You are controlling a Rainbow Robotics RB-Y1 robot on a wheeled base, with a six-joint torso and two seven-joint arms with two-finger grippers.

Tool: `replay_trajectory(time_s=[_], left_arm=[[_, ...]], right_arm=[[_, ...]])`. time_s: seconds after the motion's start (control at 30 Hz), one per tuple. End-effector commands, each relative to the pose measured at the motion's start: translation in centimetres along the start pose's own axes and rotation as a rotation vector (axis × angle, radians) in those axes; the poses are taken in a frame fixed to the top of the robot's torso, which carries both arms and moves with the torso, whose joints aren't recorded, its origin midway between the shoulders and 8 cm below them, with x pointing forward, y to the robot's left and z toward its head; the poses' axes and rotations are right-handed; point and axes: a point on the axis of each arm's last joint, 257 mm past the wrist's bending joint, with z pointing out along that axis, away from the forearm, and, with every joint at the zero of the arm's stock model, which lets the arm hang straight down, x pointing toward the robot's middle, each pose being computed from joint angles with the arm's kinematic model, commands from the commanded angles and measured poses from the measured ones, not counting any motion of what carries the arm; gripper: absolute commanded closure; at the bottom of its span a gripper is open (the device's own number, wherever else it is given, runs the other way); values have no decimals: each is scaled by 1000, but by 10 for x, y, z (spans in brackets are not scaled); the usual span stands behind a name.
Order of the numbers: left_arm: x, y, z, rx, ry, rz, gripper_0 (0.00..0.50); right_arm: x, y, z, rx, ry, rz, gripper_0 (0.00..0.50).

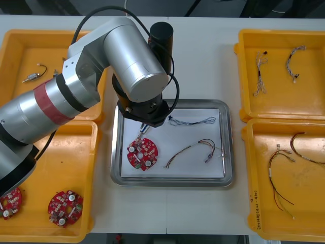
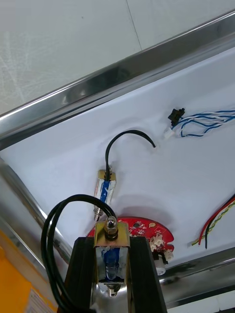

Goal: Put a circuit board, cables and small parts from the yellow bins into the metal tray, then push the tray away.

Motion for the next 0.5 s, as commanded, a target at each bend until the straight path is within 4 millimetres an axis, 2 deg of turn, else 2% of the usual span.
replay_trajectory(time_s=[0.03,0.33,0.5], left_arm=[[-17,-22,-1,39,-29,102,499],[-19,-26,24,39,-37,84,499],[-10,-27,31,27,-21,82,499]], right_arm=[[12,-21,-5,65,3,73,0],[48,-39,13,86,92,157,0],[59,-35,21,64,115,185,0]])
